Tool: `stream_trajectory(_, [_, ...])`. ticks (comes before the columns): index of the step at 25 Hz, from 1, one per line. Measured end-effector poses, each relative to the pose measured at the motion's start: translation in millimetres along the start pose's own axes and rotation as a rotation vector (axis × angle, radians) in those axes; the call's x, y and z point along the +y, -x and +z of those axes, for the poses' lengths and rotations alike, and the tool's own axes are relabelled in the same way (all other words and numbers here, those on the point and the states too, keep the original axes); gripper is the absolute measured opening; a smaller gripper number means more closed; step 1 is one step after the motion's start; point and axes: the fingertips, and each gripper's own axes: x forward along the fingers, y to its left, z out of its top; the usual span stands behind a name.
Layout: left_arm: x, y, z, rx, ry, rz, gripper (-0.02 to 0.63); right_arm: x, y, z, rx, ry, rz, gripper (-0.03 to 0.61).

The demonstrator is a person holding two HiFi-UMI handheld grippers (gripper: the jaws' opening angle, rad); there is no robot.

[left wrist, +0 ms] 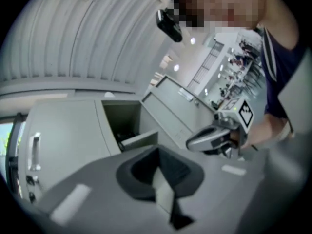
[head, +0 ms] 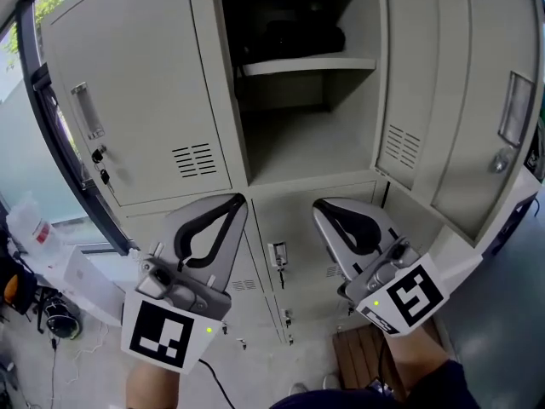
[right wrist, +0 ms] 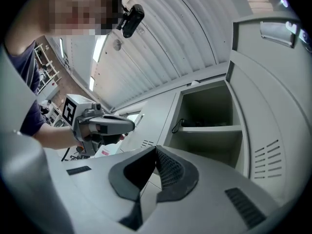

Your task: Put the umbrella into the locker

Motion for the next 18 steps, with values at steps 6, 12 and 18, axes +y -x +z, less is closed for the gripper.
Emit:
stream_trajectory(6, [-10,39,-47,0.003,0.156,0.048,0.002,14,4,-17,0.02,-0.008,0.022,0.006])
stream_trajectory(12, [-28,50,-74,0.005,0.281,0.084,0.002,11,15,-27,0.019,-0.029,0.041,0.006])
stream_trajectory(18, [-50,33,-81,-0.004,0.367,0.122,0.003,2,29,-40,0.015,-0.062,0.079,0.006])
